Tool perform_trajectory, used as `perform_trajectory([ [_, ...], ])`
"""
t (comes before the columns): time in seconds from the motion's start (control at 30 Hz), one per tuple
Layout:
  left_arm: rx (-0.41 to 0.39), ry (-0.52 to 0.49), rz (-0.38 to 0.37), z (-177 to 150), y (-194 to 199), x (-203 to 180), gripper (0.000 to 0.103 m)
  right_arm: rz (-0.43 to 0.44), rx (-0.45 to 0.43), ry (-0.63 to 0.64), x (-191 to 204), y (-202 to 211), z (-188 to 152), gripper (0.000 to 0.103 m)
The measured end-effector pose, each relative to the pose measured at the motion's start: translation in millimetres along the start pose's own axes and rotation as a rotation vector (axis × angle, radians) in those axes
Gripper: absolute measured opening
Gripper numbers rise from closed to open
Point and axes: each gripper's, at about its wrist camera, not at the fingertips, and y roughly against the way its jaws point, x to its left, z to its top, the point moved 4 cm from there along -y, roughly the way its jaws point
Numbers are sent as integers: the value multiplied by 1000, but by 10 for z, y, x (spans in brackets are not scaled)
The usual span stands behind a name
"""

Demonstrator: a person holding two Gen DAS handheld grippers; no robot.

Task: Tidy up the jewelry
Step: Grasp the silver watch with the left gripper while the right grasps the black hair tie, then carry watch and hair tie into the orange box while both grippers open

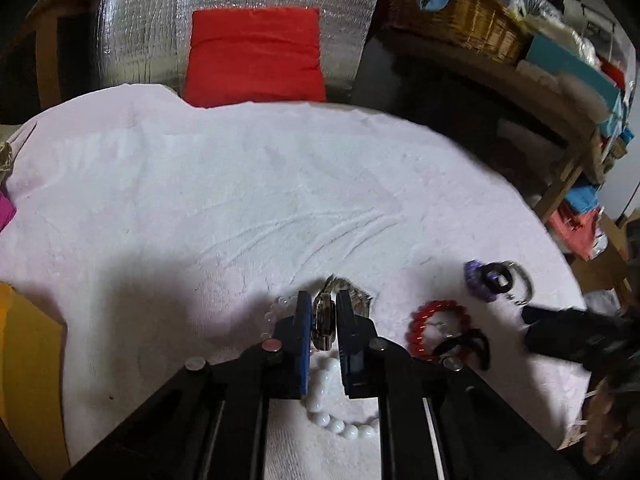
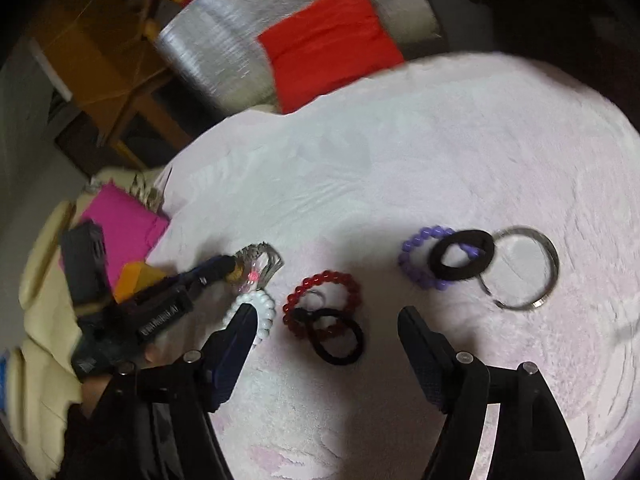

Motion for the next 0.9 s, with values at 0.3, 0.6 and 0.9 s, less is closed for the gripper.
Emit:
perform_trajectory([
  [0.3,-67,24,-81,78,305,44,12,-164,105,155,188,-408,-182,9],
  [0.6,-121,47,-98,111,637,124,12,-38,28,32,112,13,-71,6],
  [0.9,-190,81,-138,47,1143,254,10,185,-19,-49,549,188,-15,6],
])
